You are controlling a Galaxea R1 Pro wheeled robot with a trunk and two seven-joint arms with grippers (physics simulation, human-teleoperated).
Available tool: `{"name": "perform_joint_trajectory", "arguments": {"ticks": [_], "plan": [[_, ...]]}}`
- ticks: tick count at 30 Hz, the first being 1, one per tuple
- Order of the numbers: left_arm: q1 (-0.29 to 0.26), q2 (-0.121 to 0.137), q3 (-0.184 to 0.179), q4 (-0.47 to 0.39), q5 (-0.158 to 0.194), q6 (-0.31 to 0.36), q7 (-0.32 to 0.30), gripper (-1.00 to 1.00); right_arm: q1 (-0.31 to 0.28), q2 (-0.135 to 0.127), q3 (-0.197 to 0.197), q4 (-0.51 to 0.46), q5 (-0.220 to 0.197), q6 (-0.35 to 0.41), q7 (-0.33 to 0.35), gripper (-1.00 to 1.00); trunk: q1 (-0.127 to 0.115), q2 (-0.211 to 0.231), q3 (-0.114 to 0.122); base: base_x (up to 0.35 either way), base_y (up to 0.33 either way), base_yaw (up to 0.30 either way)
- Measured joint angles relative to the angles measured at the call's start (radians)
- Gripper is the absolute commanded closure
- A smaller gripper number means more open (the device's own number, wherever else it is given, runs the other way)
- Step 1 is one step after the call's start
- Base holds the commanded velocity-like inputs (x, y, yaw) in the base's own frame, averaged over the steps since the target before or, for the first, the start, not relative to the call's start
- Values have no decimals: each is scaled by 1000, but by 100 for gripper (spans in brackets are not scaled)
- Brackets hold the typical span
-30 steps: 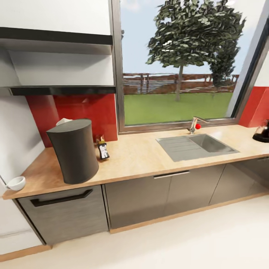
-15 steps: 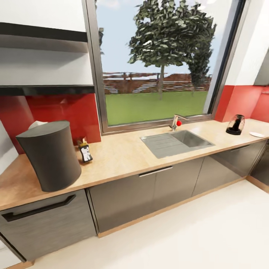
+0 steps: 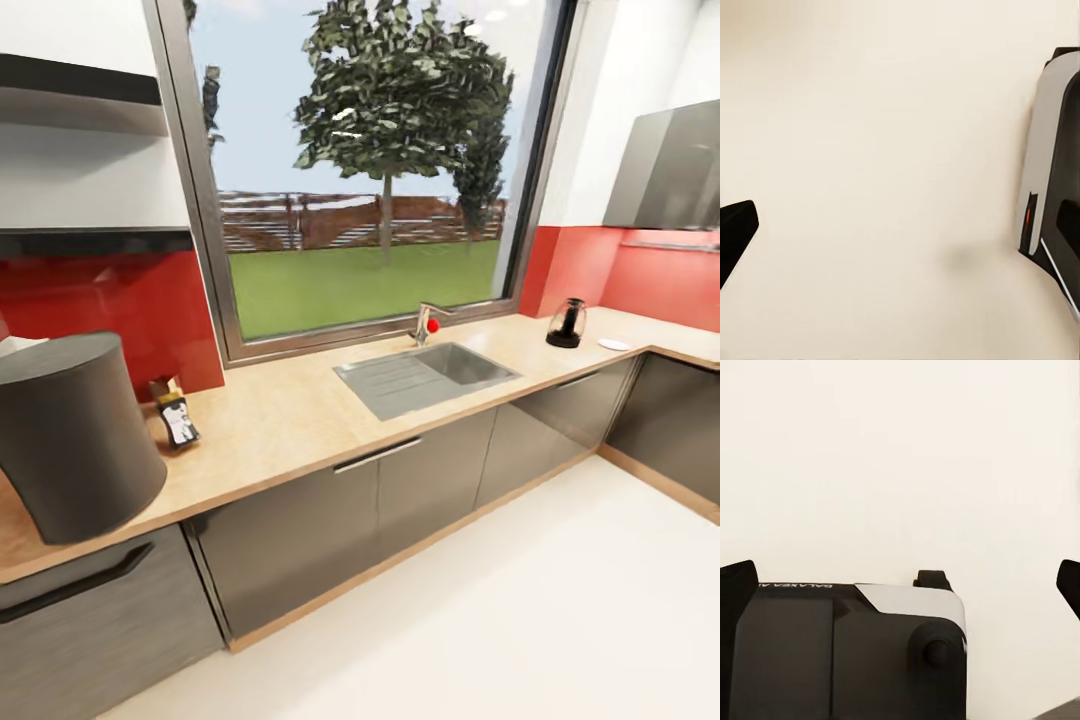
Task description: Set up a coffee station on the kitchen countertop: keep the coffee maker on the countertop, move the bottle of coffee from the kitchen shelf to the counter next to the coffee maker, place a paper coffee filter on top of the coffee maker, put the saucer next to the coffee maker with the coffee cup on the saucer, and place the electric kettle next to the coffee maker.
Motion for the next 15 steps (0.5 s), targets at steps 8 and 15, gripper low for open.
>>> {"name": "perform_joint_trajectory", "arguments": {"ticks": [8,15], "plan": [[0,-1,2,0,2,-1,-1,-100,0,0,0,0,0,0,0,-100,0,0,0,0,0,-289],[0,-1,2,0,2,-2,-2,-100,0,0,0,0,0,0,0,-100,0,0,0,0,0,-289]]}}
